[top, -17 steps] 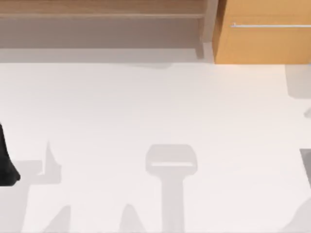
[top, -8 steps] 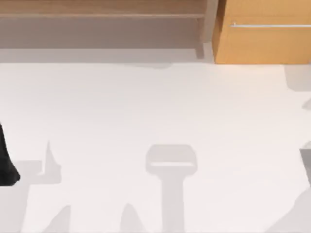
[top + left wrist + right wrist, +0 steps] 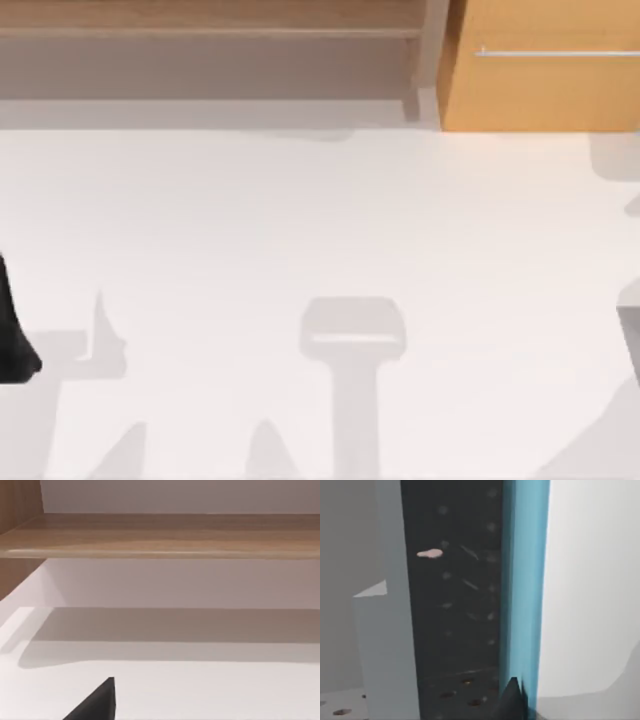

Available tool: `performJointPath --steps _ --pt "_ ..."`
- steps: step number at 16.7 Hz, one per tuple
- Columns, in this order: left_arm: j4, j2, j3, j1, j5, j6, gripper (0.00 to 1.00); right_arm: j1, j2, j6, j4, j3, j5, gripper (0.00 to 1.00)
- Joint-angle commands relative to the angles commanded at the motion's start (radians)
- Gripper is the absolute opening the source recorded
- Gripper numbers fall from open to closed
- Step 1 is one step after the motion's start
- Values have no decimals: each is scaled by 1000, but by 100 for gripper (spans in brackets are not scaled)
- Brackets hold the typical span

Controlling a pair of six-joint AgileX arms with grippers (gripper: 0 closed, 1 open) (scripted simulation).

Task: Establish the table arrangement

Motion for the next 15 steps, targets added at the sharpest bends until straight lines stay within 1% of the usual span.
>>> performJointPath --steps 11,12,15 --pt "0 0 0 0 0 0 100 0 0 0 0 0 0 98" --pt "0 0 0 0 0 0 100 0 0 0 0 0 0 100" --pt "0 0 0 0 0 0 100 0 0 0 0 0 0 100"
